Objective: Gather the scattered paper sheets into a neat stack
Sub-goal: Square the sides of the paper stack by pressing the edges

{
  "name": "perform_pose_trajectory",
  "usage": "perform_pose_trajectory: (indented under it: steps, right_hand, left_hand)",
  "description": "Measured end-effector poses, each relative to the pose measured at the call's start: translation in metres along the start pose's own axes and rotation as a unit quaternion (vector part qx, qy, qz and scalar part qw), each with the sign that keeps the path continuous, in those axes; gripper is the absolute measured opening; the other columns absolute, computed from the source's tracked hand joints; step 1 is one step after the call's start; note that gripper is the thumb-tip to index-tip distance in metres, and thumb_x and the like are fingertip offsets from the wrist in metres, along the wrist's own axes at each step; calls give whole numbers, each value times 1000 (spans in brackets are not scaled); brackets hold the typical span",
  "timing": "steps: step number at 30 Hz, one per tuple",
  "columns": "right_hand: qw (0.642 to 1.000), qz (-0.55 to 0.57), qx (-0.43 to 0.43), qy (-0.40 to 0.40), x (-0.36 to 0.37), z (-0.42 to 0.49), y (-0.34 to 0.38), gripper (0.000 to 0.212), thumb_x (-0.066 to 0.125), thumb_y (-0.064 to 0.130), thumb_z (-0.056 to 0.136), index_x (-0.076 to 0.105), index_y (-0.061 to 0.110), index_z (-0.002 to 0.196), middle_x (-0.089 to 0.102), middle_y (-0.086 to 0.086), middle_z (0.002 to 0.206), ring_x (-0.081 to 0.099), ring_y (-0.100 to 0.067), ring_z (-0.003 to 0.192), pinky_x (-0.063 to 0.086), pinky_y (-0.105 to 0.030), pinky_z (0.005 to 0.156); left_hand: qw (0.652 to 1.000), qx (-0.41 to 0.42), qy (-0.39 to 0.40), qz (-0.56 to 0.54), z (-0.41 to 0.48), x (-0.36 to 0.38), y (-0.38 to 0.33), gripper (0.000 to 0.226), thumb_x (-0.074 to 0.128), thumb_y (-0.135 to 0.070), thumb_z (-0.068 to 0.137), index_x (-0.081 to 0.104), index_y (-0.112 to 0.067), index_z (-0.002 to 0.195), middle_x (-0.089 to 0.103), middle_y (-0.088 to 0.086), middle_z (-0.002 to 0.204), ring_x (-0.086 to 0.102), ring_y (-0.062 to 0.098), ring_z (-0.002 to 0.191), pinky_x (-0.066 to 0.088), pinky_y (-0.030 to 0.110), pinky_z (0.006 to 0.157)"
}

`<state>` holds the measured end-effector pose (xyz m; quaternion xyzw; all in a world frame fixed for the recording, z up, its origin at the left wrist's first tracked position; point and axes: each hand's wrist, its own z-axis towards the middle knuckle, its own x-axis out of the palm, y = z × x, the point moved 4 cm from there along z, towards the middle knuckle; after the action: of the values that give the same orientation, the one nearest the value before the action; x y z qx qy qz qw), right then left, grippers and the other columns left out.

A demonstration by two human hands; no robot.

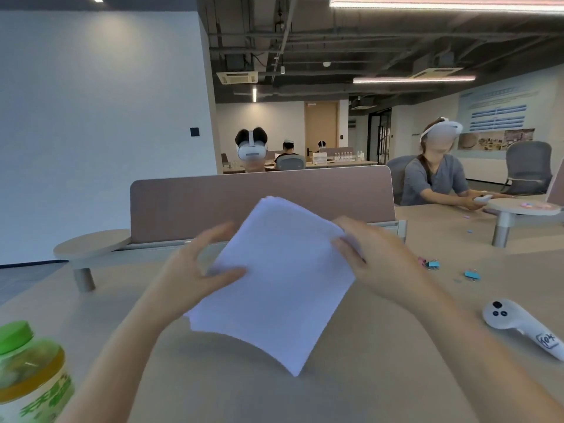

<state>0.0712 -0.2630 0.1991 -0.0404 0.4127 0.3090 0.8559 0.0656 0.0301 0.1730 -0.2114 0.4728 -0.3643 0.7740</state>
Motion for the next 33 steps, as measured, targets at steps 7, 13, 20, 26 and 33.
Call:
perform_pose_trajectory:
  steps: [7, 13, 20, 26, 33]
  right_hand:
    - [986, -20, -52, -157, -25, 29, 5, 60, 61, 24, 95, 41, 22, 152, 54, 5, 145, 41, -13, 137, 26, -38, 119]
    - [802, 568, 183, -28, 58, -15, -20, 62, 60, 20, 100, 34, 34, 155, 64, 6, 140, 63, -18, 129, 60, -32, 88]
    - [800, 529, 236, -154, 109, -58, -4, 31, 47, 11, 106, 65, 31, 123, 75, 13, 118, 71, -4, 110, 56, -25, 84]
    - [808, 513, 248, -151, 115, -62, -5, 29, 43, 17, 108, 64, 31, 121, 73, 12, 118, 67, -5, 114, 52, -27, 94]
    - [824, 458, 288, -167, 130, -77, -15, 28, 50, 29, 104, 56, 42, 128, 67, 21, 129, 60, 3, 123, 45, -41, 112]
  left_hand:
    - [953, -115, -14, -280, 3, 39, 7, 24, 78, -22, 89, 82, -1, 102, 85, 13, 101, 82, 33, 93, 65, 50, 88]
    - [920, -118, -91, -362, 0, 61, 27, 24, 78, -20, 91, 79, 2, 102, 85, 11, 99, 82, 32, 90, 66, 42, 80]
    - [927, -94, -211, -296, -18, 90, 45, 27, 69, -45, 94, 69, -27, 114, 79, -13, 104, 76, 9, 96, 57, 28, 74]
    - [937, -58, -209, -273, -27, 101, 33, 12, 53, -35, 106, 64, -38, 108, 75, -35, 96, 71, -13, 90, 52, 5, 69]
    - [930, -83, -214, -286, -36, 117, 39, 30, 46, -46, 103, 68, -25, 103, 76, -30, 86, 68, -12, 75, 51, 11, 65]
